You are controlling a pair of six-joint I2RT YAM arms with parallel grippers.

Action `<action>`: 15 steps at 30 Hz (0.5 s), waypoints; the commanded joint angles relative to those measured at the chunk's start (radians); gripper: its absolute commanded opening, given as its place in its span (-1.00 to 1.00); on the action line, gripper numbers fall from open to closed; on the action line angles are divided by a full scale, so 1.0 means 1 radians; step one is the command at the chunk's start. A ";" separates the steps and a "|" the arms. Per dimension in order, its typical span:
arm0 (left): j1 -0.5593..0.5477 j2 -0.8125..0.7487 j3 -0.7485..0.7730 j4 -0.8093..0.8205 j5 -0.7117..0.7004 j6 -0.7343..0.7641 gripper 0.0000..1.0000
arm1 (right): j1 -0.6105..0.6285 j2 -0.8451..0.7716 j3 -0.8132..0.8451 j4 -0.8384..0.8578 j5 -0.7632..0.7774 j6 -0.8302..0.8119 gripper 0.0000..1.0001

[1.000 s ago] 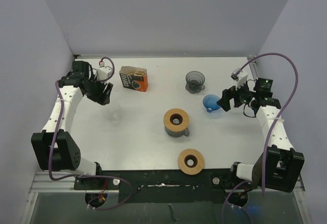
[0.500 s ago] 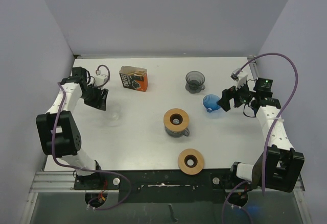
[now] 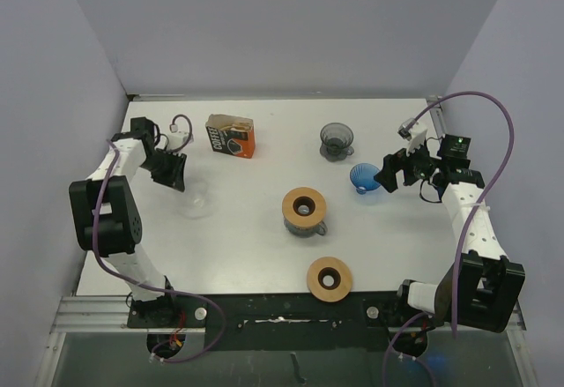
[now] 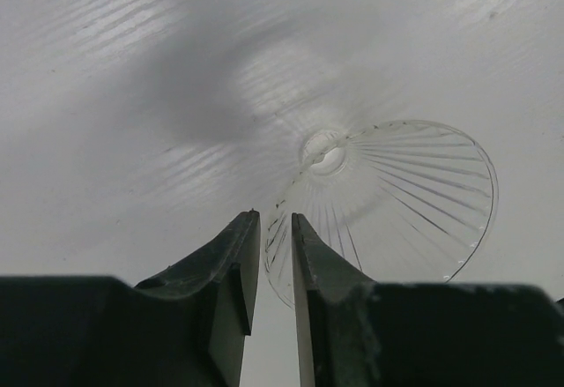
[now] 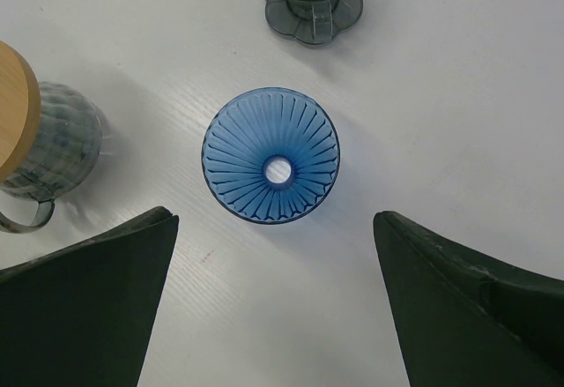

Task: Place the coffee filter in the dripper
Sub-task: Pick up the coffee dripper from the center of the board.

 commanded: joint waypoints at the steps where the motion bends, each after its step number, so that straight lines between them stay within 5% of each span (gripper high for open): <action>1: 0.007 0.013 0.050 0.024 0.041 -0.011 -0.66 | -0.001 -0.007 0.000 0.028 -0.001 -0.019 0.98; 8: 0.005 0.008 0.098 -0.025 0.086 -0.019 -0.98 | -0.002 -0.017 -0.003 0.030 0.004 -0.021 0.97; 15: -0.038 -0.049 0.165 -0.105 0.149 -0.027 -1.00 | -0.002 -0.020 -0.003 0.031 0.009 -0.023 0.96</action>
